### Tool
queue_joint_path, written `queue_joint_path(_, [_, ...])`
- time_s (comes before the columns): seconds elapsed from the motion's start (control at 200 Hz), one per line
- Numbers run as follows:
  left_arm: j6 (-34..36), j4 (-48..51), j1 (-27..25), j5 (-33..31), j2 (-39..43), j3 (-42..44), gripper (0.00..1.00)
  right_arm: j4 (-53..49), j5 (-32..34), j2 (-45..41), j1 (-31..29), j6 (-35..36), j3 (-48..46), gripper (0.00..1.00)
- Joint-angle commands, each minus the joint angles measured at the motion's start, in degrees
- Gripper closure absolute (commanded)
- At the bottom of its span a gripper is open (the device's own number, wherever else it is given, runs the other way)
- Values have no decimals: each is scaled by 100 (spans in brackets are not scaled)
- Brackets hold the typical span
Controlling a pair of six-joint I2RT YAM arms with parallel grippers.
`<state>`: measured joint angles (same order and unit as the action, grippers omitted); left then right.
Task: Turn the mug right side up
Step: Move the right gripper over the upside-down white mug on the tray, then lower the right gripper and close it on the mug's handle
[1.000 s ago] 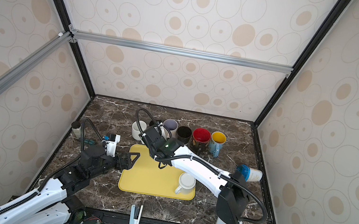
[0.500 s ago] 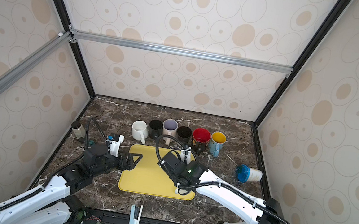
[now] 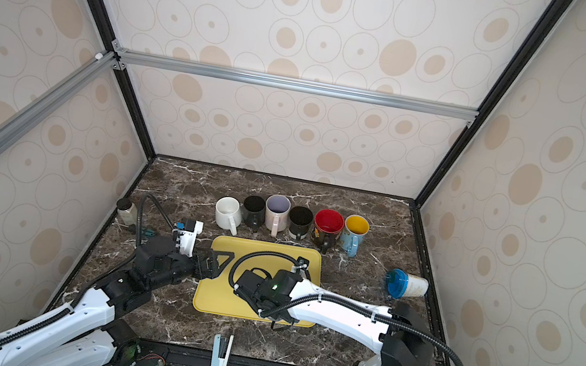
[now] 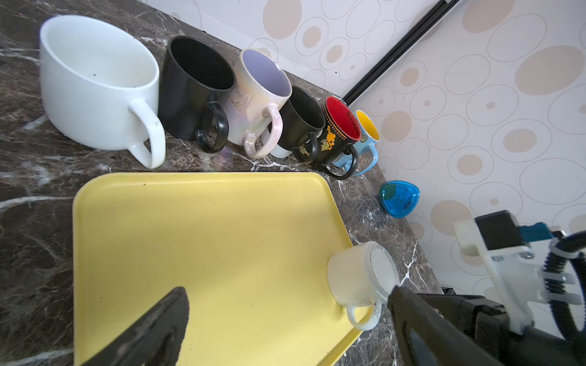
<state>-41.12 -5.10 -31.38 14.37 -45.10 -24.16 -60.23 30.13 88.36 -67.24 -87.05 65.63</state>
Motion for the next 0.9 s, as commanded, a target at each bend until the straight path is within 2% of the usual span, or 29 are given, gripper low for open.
queue_joint_path(0.0, [-98,-53,13,23,176,34,0,-204,-136,-104,-43,-514,-19,63])
queue_joint_path(0.49, [-69,-135,10,55,48,111,0,826,-328,-568,-27,-672,-989,64])
queue_joint_path(0.895, [-60,-130,13,-10,26,122,0,1065,-236,-657,97,-956,-1426,65])
